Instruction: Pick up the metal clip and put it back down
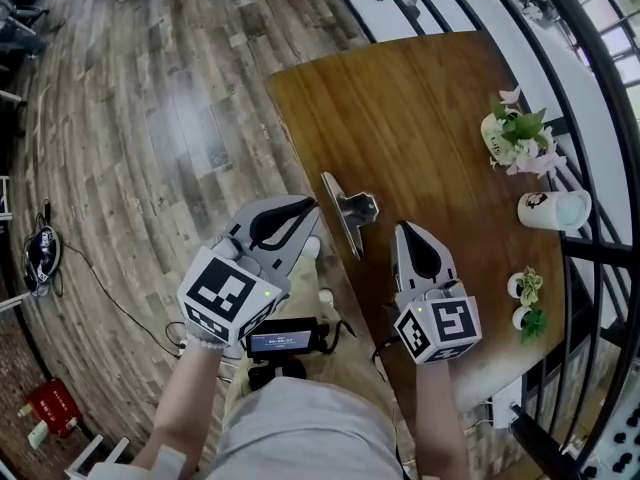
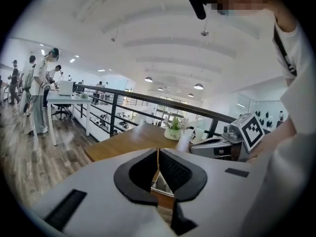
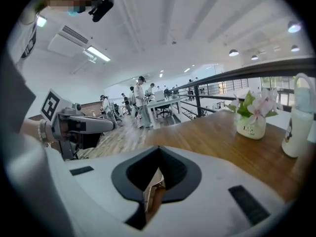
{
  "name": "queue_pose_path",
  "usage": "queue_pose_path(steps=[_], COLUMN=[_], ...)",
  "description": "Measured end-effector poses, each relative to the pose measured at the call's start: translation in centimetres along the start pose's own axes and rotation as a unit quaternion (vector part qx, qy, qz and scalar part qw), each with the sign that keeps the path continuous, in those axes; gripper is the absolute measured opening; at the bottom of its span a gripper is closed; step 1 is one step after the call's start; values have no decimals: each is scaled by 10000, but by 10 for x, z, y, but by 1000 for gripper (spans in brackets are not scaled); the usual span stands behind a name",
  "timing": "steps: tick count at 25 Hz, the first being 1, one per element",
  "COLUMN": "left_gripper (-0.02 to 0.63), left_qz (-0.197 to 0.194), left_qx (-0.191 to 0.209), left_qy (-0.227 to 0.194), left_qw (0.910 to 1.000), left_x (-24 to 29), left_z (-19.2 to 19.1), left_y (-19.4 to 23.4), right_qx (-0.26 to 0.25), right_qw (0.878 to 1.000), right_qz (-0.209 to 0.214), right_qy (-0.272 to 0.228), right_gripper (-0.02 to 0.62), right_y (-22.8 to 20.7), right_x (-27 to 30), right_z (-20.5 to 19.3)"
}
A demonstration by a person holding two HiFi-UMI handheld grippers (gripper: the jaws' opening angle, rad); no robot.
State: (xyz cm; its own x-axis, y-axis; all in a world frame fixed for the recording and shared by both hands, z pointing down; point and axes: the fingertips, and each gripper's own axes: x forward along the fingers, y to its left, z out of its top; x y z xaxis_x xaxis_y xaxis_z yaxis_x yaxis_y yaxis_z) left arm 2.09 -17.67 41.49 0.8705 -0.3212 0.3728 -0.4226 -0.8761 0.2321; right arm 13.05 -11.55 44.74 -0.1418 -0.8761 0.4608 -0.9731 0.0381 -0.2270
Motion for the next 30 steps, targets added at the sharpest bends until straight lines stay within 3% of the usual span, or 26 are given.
queue_pose_path(steps=[16,30], left_gripper=[14,14], left_qz=[278,320], left_qx=[732,939], left_qy=[-768,-965], left_qw=[9940,9904], left_x=[-59,-83], left_z=[77,94], left_y=[-51,-69], right_qx=[-646,-756], right_qw=[9945,9904], right_qz=[-20,32], right_qy=[-830,-1157], right_gripper=[3,3], right_y=[28,41], right_x=[-76,-109], right_z=[76,94])
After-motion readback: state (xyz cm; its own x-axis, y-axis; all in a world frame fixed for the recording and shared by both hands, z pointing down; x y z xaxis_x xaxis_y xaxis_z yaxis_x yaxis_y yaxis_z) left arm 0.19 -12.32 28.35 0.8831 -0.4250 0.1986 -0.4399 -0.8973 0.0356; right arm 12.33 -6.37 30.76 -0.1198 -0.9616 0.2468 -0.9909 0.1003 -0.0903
